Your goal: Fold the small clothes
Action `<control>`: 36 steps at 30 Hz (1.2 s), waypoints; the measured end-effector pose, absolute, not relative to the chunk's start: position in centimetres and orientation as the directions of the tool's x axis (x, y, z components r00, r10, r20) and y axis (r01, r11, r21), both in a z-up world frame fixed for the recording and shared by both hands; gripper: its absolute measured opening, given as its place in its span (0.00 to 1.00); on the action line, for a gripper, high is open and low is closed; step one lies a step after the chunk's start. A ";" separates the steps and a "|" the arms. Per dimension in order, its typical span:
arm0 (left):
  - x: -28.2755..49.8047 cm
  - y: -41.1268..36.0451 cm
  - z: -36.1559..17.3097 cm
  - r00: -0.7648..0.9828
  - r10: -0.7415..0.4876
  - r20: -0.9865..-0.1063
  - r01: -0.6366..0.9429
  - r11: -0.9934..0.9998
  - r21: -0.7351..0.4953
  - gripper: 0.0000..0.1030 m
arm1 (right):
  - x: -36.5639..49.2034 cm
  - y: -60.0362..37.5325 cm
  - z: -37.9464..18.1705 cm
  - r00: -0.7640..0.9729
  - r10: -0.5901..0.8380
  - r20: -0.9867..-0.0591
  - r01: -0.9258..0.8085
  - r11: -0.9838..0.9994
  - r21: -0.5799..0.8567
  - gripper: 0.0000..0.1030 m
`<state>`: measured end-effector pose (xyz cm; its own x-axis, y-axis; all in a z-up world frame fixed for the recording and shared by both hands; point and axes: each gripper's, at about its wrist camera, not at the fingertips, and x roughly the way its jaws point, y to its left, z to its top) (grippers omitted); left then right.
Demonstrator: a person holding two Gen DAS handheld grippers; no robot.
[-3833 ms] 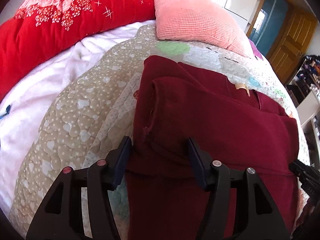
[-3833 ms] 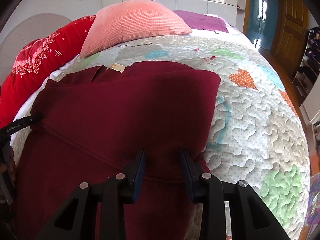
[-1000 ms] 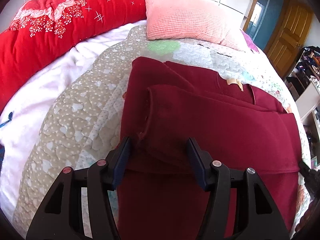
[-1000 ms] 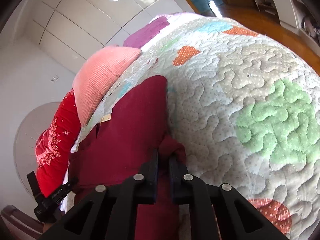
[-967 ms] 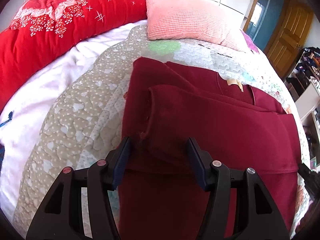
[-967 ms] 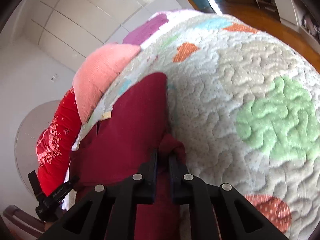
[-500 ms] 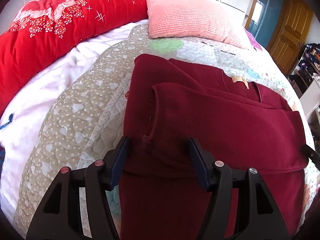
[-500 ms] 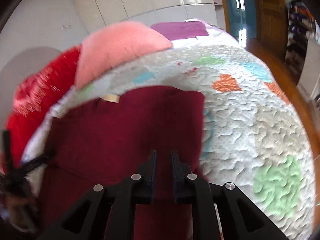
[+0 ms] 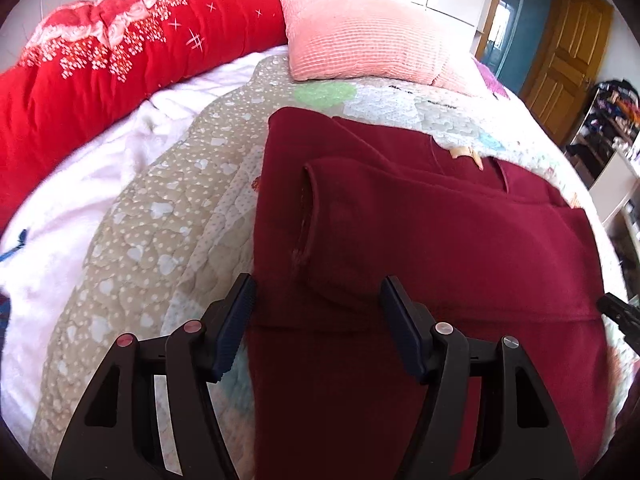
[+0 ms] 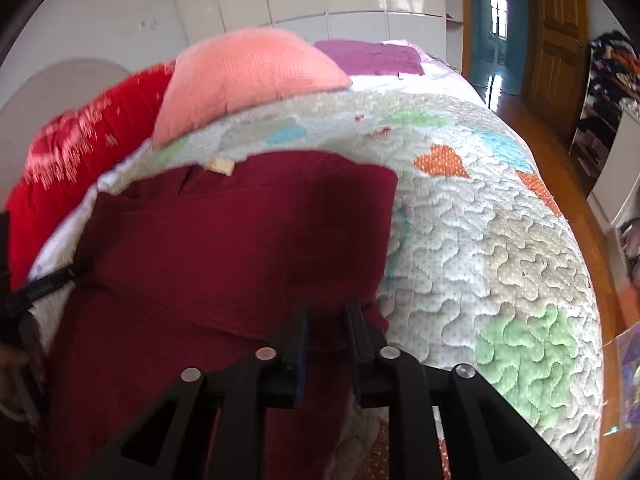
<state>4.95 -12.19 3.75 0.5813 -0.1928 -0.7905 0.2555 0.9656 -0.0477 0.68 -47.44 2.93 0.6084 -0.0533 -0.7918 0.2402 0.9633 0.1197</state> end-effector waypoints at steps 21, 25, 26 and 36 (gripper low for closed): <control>-8.3 -5.6 5.7 0.510 -0.248 -0.823 0.316 0.945 -0.089 0.63 | -14.1 -43.8 3.6 0.572 0.205 -0.794 0.119 0.937 0.328 0.41; -11.2 -3.3 5.5 0.461 -0.266 -0.846 0.326 0.938 -0.117 0.63 | -18.5 -43.6 2.4 0.553 0.263 -0.791 0.136 0.908 0.396 0.41; -11.8 -2.8 5.5 0.451 -0.268 -0.851 0.323 0.938 -0.125 0.63 | -19.3 -43.6 2.2 0.547 0.267 -0.793 0.140 0.905 0.401 0.42; -17.2 0.9 4.0 0.334 -0.308 -0.891 0.282 0.934 -0.217 0.63 | -24.8 -43.0 0.7 0.492 0.358 -0.793 0.115 0.877 0.467 0.43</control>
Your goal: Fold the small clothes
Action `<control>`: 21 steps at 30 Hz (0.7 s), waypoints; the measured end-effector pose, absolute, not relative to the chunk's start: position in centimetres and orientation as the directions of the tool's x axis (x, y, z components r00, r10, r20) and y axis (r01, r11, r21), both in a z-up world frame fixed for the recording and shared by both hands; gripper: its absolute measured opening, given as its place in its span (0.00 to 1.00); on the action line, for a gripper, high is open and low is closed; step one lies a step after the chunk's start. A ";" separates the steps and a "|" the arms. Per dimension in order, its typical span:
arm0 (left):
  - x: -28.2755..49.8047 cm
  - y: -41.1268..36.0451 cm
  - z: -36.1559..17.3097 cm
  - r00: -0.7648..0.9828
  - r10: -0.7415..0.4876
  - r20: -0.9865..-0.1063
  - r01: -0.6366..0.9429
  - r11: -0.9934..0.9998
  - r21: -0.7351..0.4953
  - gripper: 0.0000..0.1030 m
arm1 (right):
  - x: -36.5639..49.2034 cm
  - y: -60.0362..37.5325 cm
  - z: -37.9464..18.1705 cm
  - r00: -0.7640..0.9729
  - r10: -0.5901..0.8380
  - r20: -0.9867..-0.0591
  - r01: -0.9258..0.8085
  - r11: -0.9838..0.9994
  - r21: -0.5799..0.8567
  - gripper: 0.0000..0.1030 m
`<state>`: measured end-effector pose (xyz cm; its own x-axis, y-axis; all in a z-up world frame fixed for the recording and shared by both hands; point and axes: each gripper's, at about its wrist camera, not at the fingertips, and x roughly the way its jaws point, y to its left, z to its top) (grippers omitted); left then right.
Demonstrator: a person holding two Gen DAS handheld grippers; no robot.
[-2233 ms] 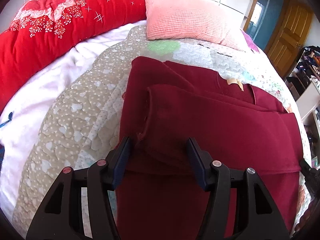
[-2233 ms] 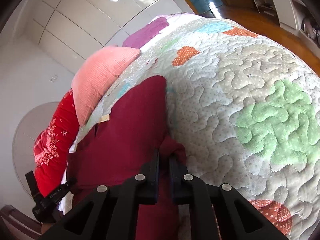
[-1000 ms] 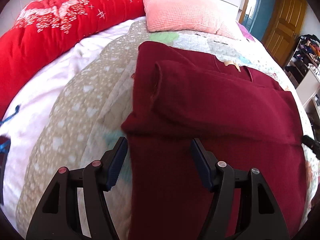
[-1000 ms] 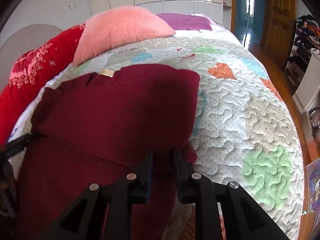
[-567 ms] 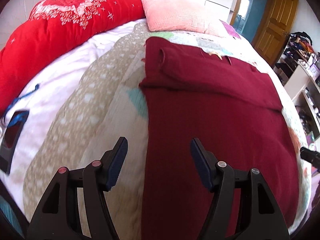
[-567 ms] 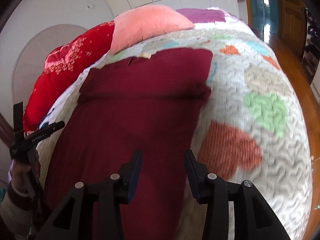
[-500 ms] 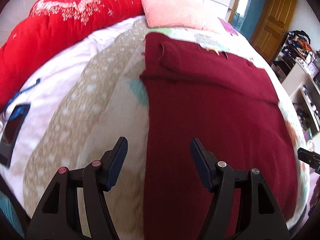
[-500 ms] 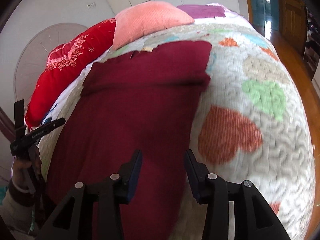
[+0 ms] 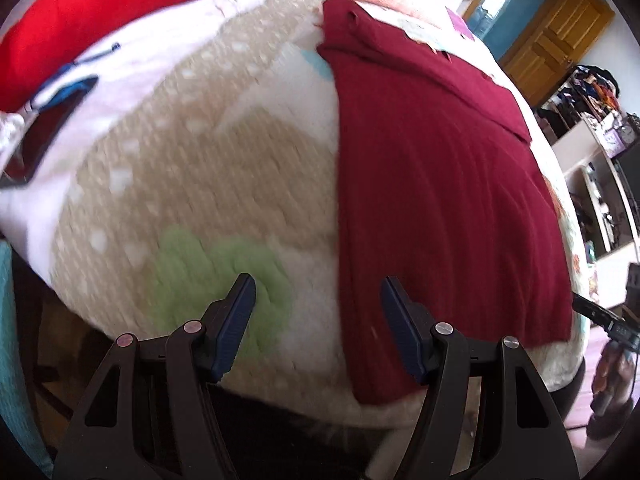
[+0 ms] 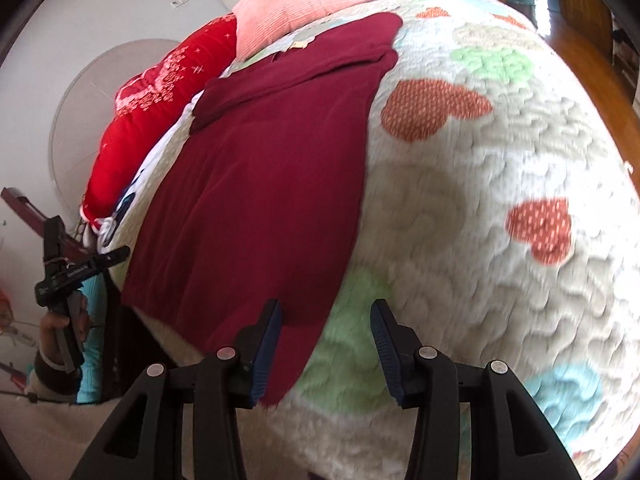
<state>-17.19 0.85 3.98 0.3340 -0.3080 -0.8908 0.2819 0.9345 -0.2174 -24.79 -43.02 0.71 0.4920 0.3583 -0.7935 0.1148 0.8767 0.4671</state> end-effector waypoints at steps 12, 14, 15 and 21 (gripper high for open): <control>-19.4 -1.2 3.1 0.318 -0.301 -0.899 0.344 0.920 -0.187 0.64 | -25.1 -40.9 -0.2 0.457 0.443 -0.771 0.044 0.855 0.517 0.48; -19.3 -1.2 2.9 0.317 -0.309 -0.897 0.329 0.922 -0.201 0.68 | -25.0 -40.6 -0.2 0.457 0.448 -0.769 0.036 0.854 0.519 0.50; -19.2 -1.2 2.7 0.316 -0.315 -0.895 0.319 0.924 -0.212 0.69 | -25.1 -40.5 -0.2 0.457 0.451 -0.767 0.032 0.853 0.521 0.50; -18.8 -2.0 2.4 0.297 -0.308 -0.904 0.319 0.924 -0.210 0.76 | -24.8 -39.5 -0.7 0.463 0.495 -0.735 -0.012 0.833 0.553 0.52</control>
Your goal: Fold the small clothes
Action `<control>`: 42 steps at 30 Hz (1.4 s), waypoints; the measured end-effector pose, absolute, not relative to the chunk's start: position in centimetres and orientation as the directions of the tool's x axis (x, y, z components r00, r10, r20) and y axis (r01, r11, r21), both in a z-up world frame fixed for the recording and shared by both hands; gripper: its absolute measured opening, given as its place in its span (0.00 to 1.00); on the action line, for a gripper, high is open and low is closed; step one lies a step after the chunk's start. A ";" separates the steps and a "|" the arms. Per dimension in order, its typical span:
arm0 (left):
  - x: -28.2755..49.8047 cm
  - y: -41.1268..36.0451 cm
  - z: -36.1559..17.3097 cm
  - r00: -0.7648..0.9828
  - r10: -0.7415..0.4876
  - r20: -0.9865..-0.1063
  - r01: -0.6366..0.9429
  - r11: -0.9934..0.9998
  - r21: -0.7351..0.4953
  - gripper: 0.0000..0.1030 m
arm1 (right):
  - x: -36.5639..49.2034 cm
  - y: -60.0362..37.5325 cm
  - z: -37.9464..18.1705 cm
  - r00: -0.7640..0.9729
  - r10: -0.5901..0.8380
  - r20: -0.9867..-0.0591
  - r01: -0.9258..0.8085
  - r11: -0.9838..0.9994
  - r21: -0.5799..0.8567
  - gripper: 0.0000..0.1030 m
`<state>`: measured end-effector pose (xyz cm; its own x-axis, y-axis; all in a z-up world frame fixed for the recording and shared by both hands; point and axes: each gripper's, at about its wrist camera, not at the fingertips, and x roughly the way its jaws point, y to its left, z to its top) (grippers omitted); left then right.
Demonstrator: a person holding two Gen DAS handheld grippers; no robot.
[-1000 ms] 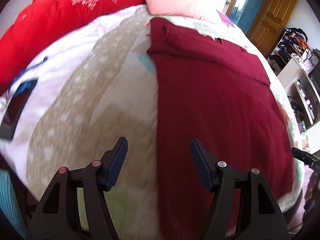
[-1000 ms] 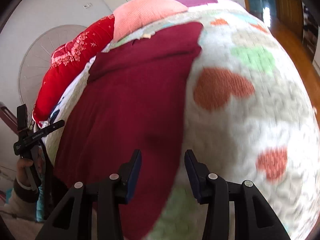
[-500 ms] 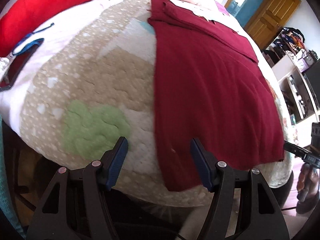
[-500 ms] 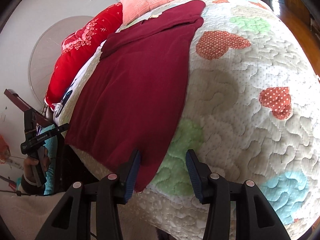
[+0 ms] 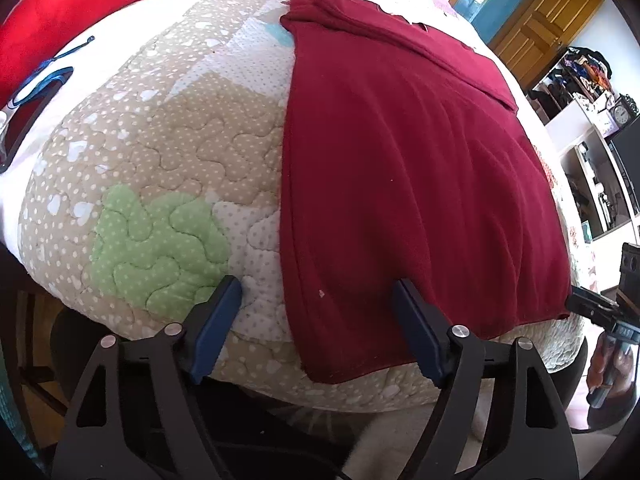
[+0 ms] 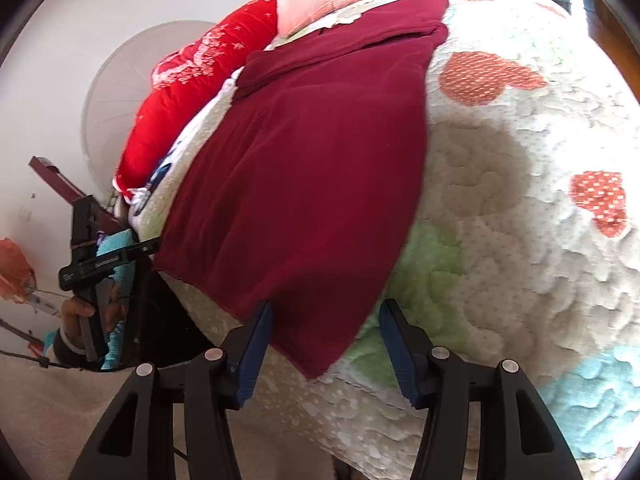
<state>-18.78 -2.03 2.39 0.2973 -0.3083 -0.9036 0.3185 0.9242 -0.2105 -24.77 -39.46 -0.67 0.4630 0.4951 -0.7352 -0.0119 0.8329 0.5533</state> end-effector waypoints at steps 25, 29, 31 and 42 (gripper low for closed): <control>-13.3 -1.5 8.9 0.342 -0.532 -0.775 0.368 0.834 -0.410 0.06 | -18.1 -42.2 4.5 0.648 0.667 -0.367 -0.227 0.629 0.743 0.14; -9.1 -2.7 10.9 0.431 -0.528 -0.732 0.359 0.845 -0.397 0.06 | -14.4 -43.9 6.0 0.698 0.620 -0.358 -0.228 0.666 0.710 0.14; -6.9 -3.1 11.7 0.451 -0.529 -0.719 0.360 0.845 -0.395 0.06 | -12.4 -45.2 6.4 0.714 0.599 -0.362 -0.216 0.680 0.701 0.14; 7.0 -8.7 12.3 0.551 -0.454 -0.700 0.307 0.890 -0.336 0.06 | 0.8 -52.1 6.8 0.788 0.441 -0.429 -0.056 0.746 0.663 0.13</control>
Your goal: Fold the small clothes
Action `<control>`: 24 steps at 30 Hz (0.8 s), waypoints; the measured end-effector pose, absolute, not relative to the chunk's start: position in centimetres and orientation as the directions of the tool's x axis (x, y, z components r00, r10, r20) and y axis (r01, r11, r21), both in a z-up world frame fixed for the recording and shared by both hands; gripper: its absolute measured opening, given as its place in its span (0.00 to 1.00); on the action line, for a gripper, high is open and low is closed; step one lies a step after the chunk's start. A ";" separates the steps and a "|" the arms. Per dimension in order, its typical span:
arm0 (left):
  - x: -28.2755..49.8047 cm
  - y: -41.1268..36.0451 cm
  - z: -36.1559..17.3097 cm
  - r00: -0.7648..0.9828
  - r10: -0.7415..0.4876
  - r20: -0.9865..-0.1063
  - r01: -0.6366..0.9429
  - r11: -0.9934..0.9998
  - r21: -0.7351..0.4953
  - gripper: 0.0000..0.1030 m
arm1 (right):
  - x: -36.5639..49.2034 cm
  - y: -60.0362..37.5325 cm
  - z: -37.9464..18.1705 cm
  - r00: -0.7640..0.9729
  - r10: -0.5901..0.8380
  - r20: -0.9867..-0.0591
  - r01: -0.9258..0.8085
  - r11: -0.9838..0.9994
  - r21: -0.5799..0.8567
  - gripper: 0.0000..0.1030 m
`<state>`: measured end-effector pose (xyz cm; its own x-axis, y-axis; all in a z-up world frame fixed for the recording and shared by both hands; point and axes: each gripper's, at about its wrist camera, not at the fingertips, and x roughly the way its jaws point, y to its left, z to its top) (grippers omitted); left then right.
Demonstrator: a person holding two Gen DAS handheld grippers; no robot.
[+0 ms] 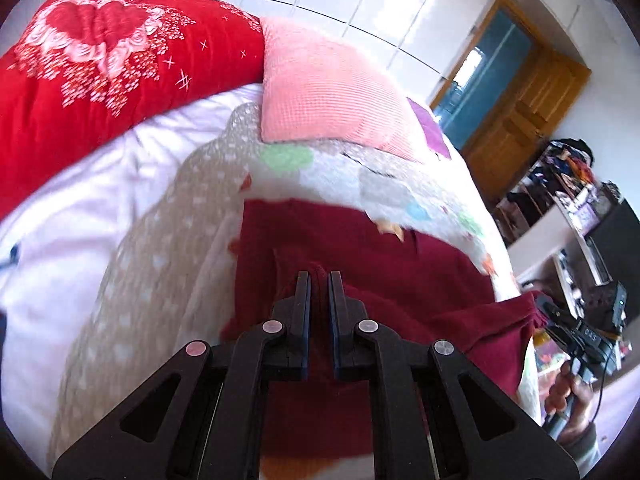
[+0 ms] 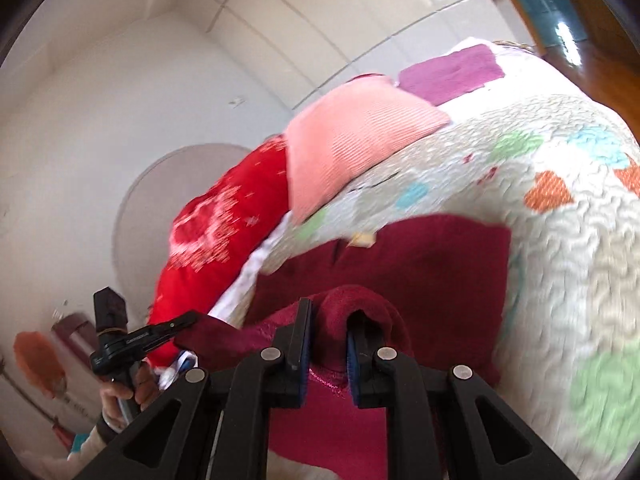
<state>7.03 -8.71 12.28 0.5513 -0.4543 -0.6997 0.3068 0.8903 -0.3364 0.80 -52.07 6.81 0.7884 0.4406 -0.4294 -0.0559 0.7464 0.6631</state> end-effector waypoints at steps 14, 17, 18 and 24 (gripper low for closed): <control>17.2 -9.6 8.7 0.533 -0.449 -0.717 0.200 0.890 -0.409 0.47 | 13.3 -55.7 2.4 0.739 0.328 -0.589 0.140 0.780 0.610 0.17; 16.9 -9.0 9.7 0.549 -0.457 -0.700 0.200 0.885 -0.421 0.53 | 13.0 -56.3 2.8 0.749 0.356 -0.558 0.130 0.748 0.651 0.37; 16.5 -9.1 10.1 0.551 -0.458 -0.698 0.215 0.886 -0.411 0.53 | 12.6 -56.8 3.2 0.770 0.345 -0.536 0.130 0.738 0.662 0.51; 15.6 -11.3 10.5 0.552 -0.445 -0.705 0.281 0.895 -0.345 0.54 | 9.7 -58.4 5.4 0.838 0.306 -0.452 0.124 0.699 0.704 0.54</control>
<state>15.61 -11.32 10.48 0.5522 -0.4452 -0.7049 0.2809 0.8954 -0.3455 9.65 -58.38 5.42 0.8383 0.3056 -0.4516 0.1242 0.6994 0.7038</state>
